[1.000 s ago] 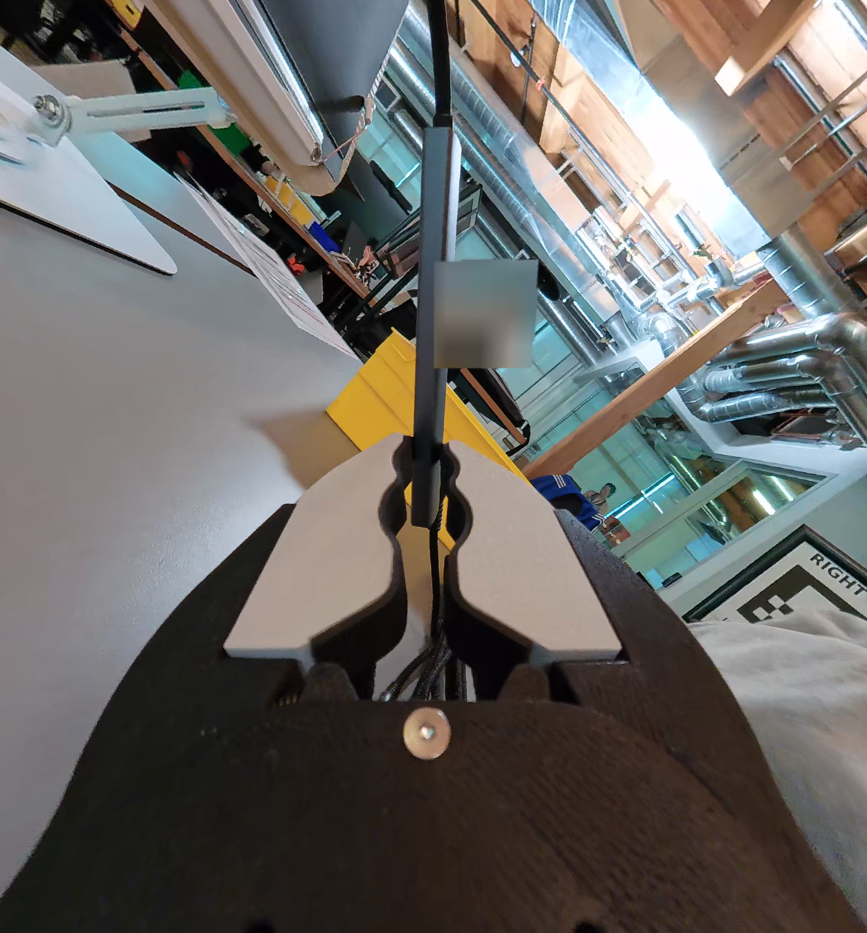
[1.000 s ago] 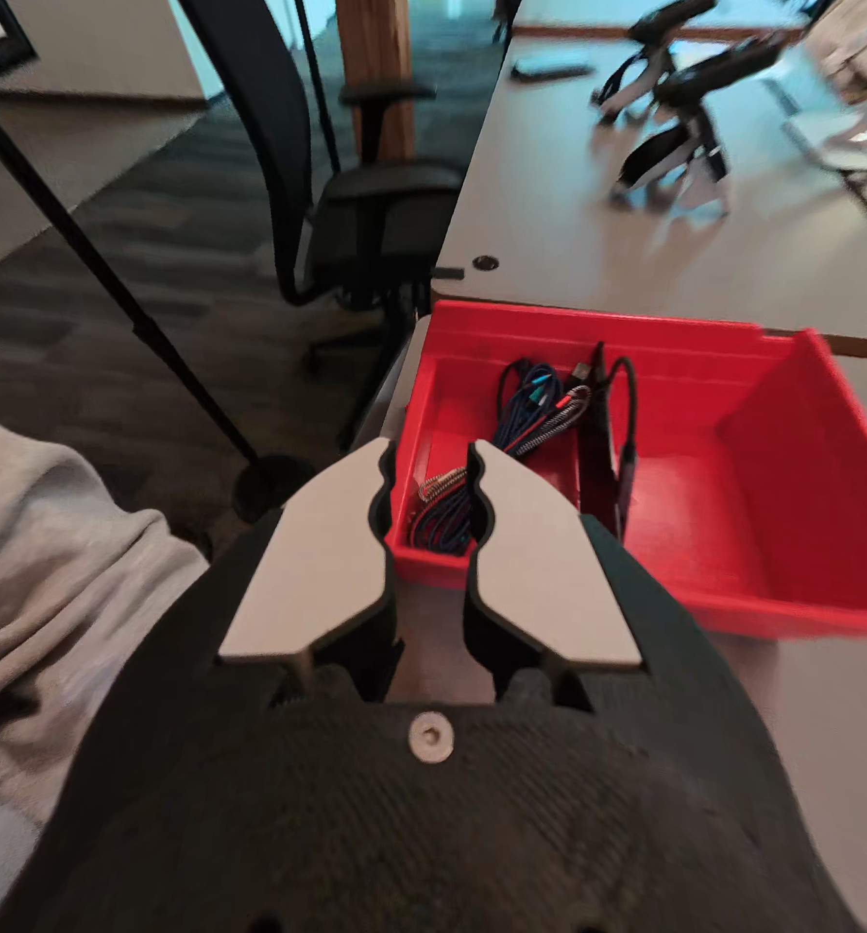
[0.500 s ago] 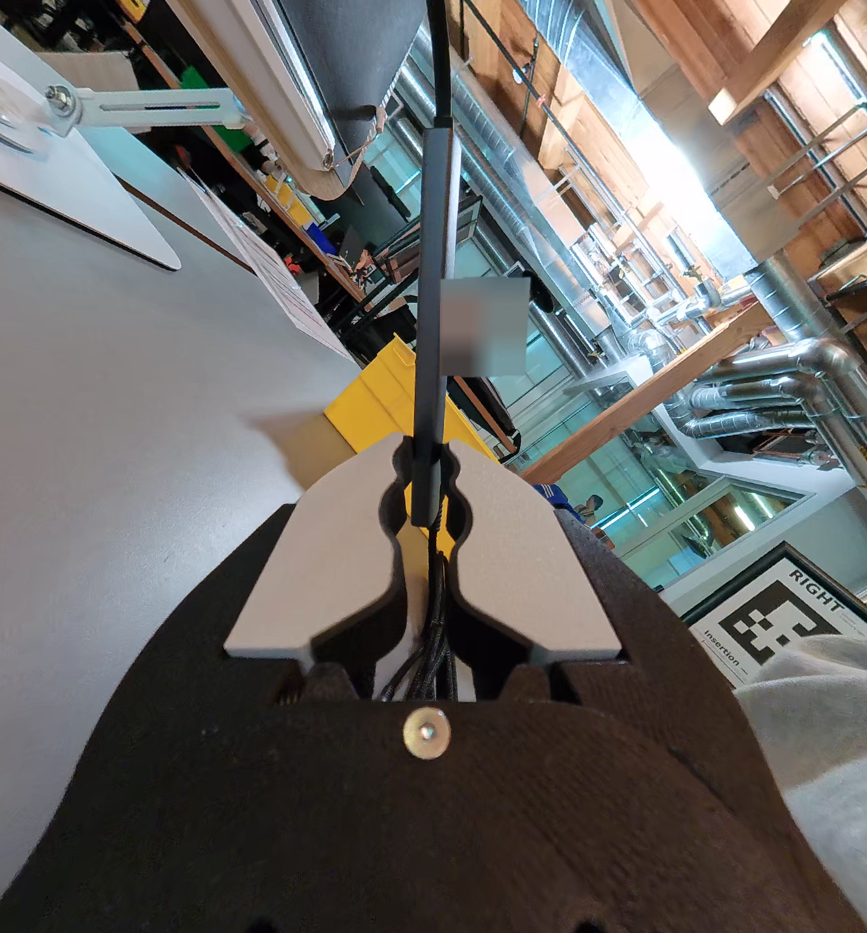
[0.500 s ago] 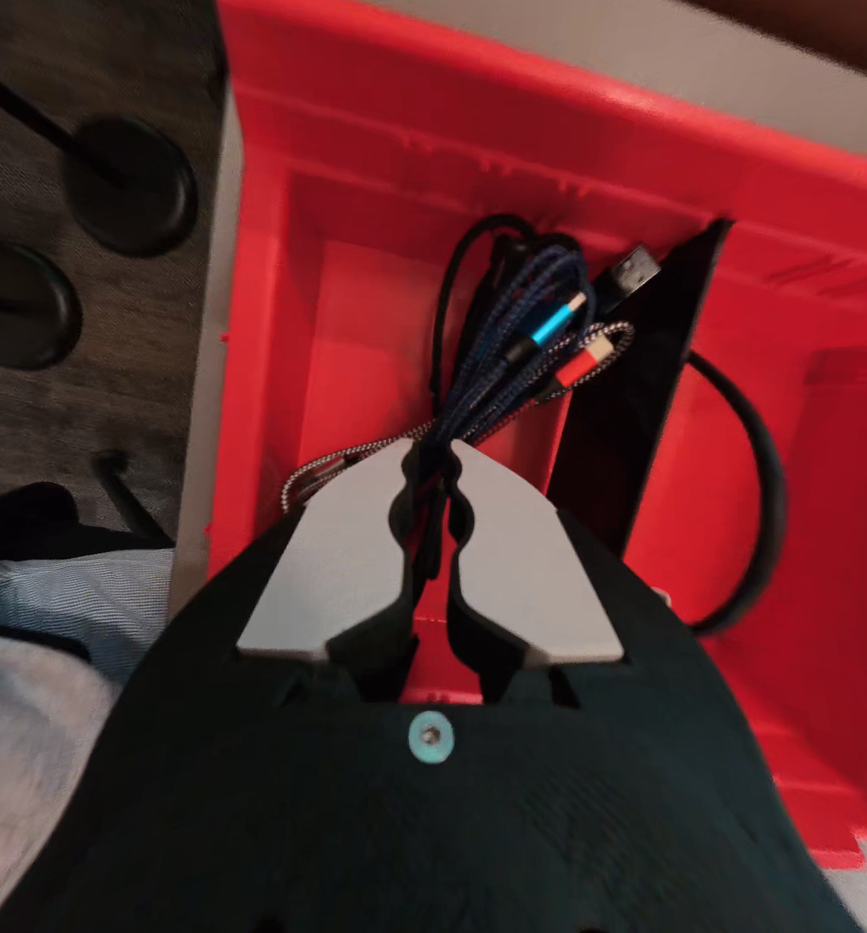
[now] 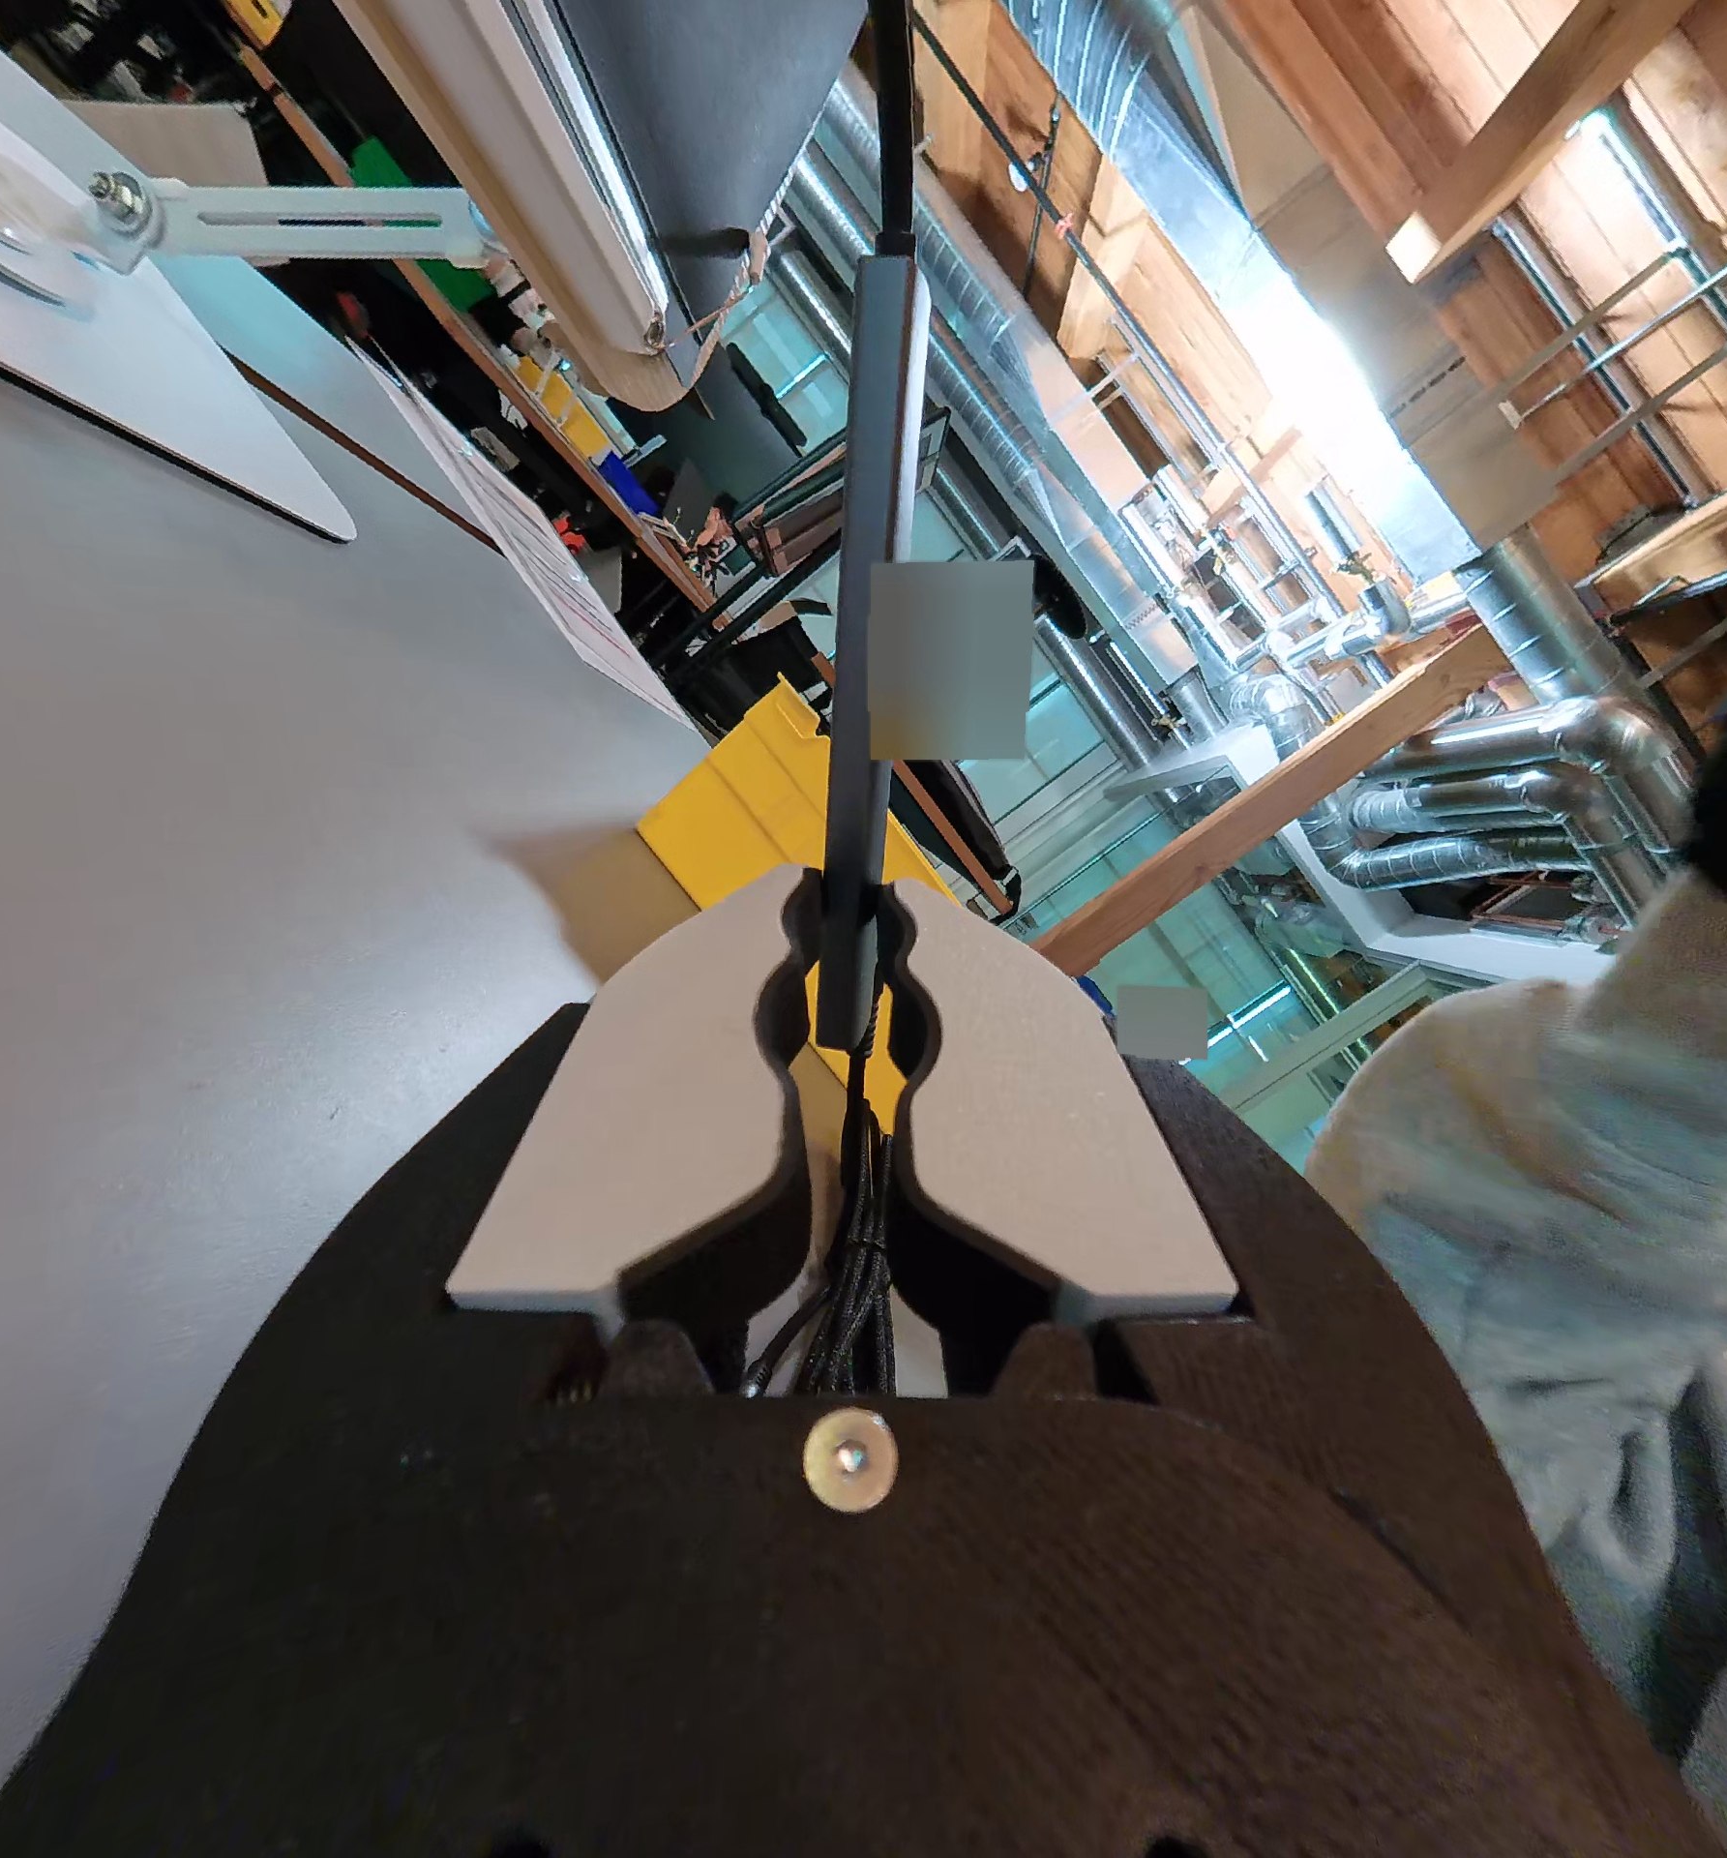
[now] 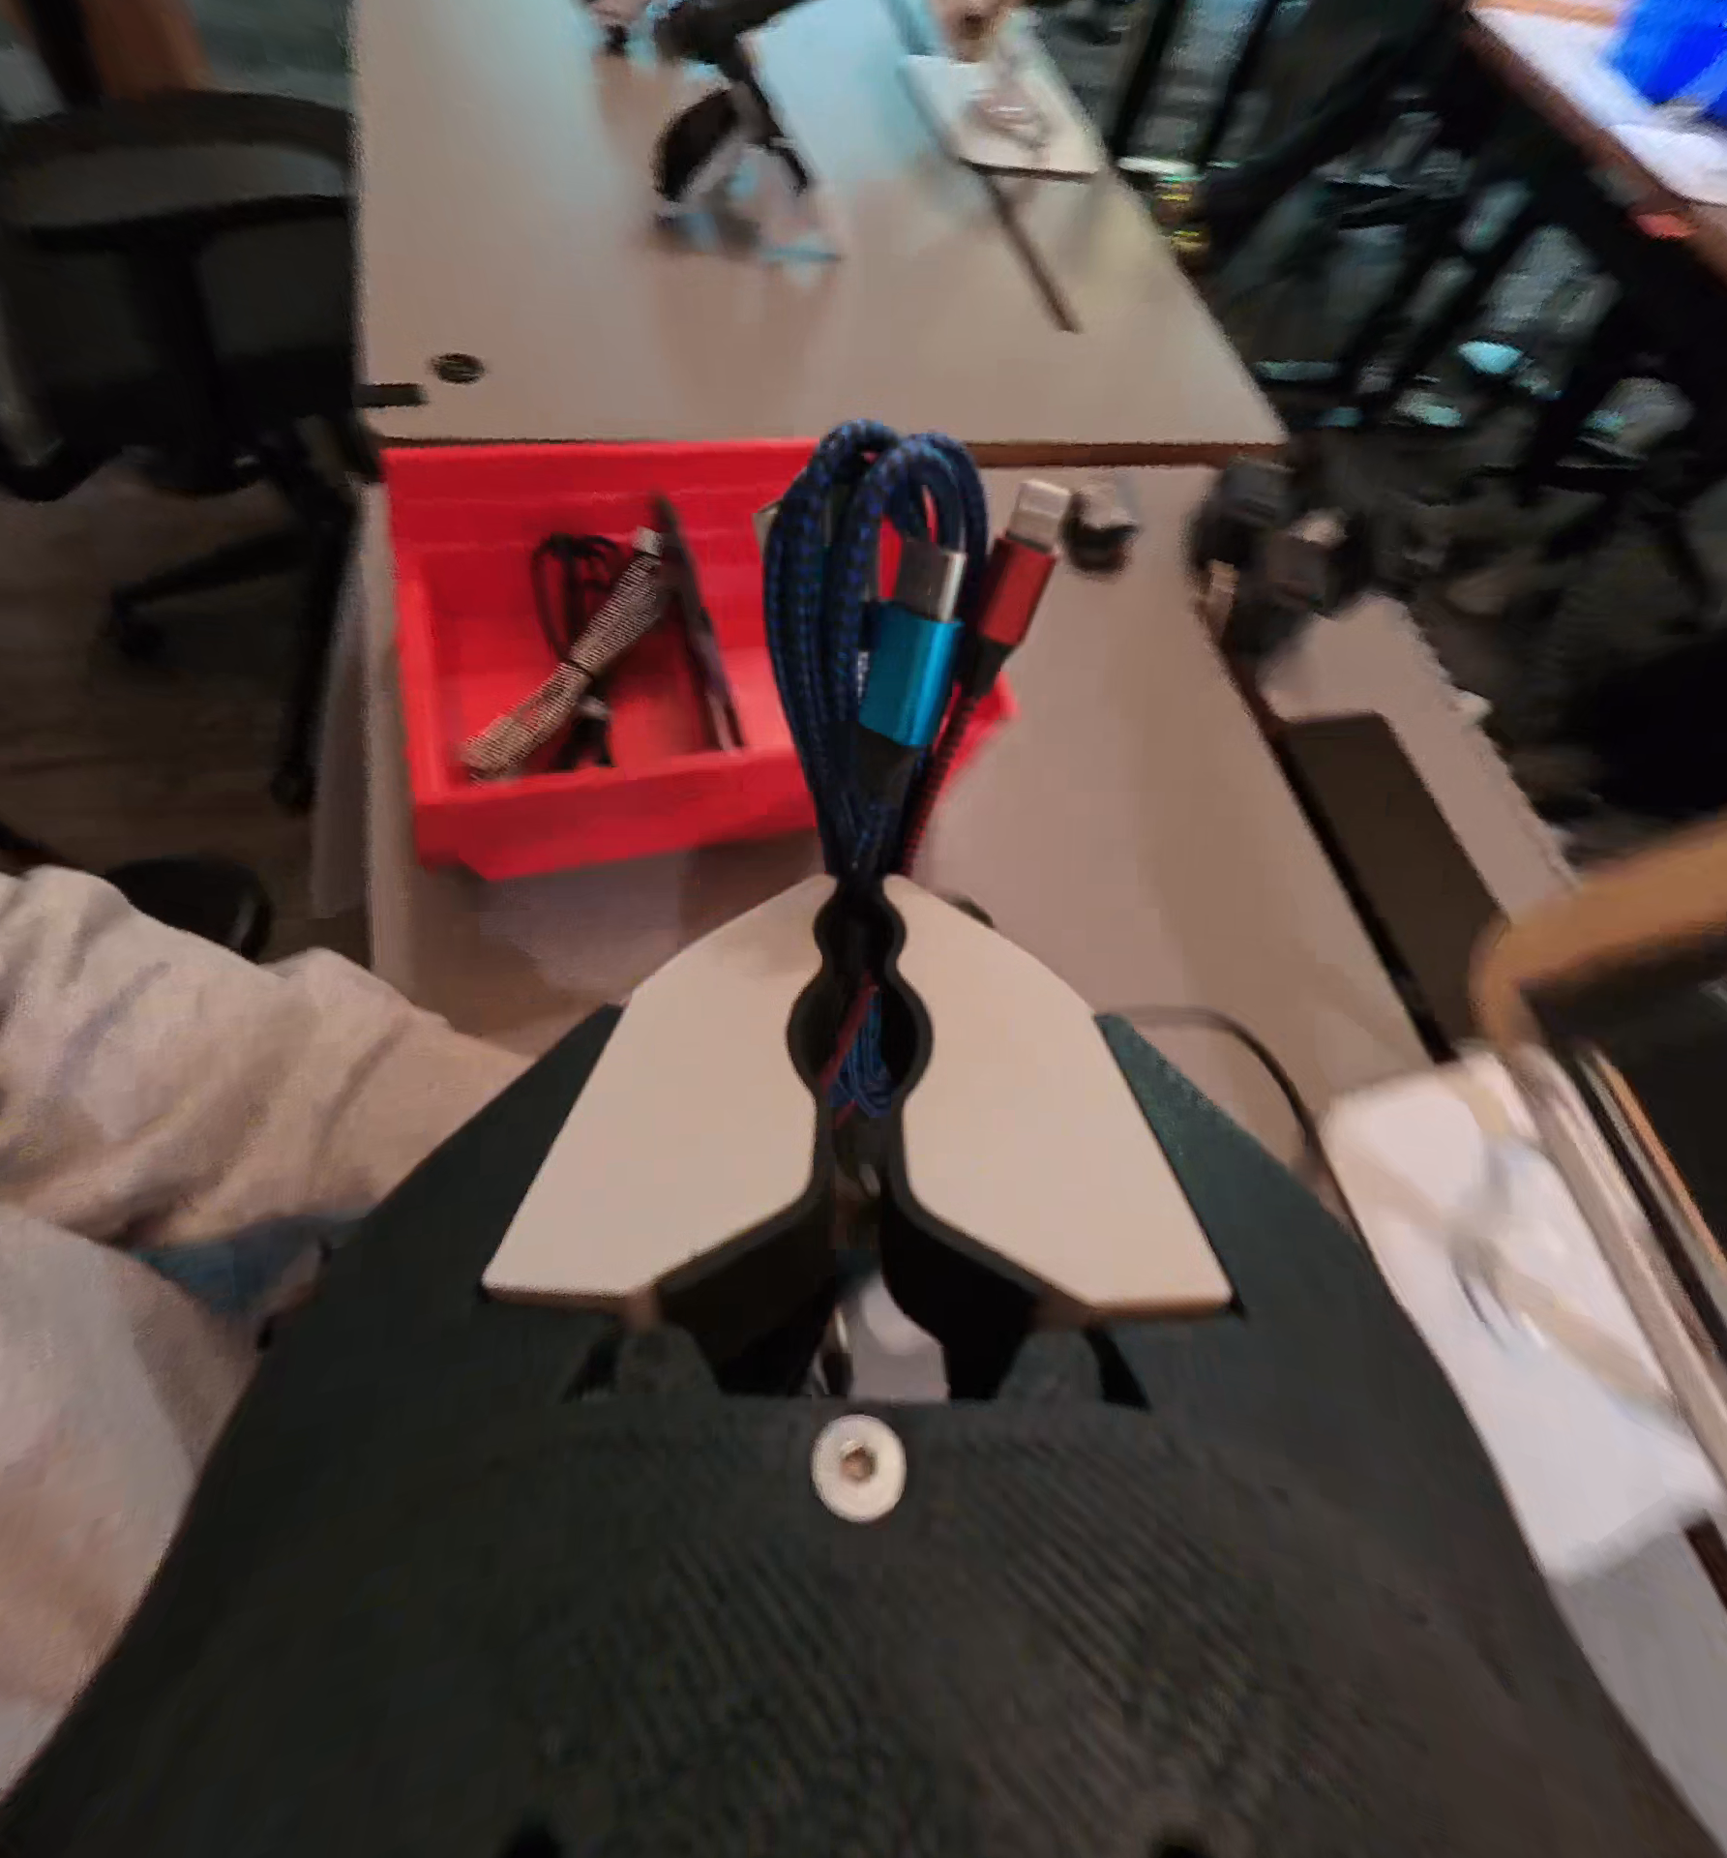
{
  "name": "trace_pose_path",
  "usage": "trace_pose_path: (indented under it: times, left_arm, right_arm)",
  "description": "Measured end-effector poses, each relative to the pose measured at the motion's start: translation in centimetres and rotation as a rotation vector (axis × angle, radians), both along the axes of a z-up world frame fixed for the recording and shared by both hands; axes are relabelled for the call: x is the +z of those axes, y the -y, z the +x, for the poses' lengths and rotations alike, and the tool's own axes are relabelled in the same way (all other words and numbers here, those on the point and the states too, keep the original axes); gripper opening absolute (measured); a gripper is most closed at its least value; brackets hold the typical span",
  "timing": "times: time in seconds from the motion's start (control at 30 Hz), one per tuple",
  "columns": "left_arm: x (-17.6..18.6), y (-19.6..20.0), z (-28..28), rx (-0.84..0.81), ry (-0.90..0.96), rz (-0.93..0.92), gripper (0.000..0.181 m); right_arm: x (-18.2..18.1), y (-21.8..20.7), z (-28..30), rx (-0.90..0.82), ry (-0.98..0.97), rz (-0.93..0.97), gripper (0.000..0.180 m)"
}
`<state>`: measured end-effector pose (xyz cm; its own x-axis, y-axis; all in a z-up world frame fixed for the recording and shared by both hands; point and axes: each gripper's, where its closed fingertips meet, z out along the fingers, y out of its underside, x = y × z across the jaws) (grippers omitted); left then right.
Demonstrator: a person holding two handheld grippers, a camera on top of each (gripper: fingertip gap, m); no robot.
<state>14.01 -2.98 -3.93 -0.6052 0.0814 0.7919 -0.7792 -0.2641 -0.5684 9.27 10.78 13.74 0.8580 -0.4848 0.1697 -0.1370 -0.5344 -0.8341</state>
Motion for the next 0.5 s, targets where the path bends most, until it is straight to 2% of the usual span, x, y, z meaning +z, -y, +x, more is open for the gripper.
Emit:
trace_pose_path:
  times: [0.17,0.27,0.37,0.5]
  left_arm:
    - [-0.3,0.0,0.0,0.011,0.007,0.027,0.010]
    - [-0.8,0.2,0.0,0.020,0.012,0.075,0.010]
    - [-1.2,0.6,0.0,0.030,0.025,0.126,0.011]
    - [-1.4,0.5,0.2,0.067,0.034,0.157,0.011]
  right_arm:
    - [-1.1,14.8,-3.0,-0.304,0.033,-0.089,0.003]
    - [-4.8,20.5,-5.9,-0.359,-0.105,-0.152,0.002]
    - [-10.0,22.8,-8.1,-0.329,-0.256,-0.246,0.002]
    - [-17.6,21.4,-9.2,-0.213,-0.472,-0.348,0.003]
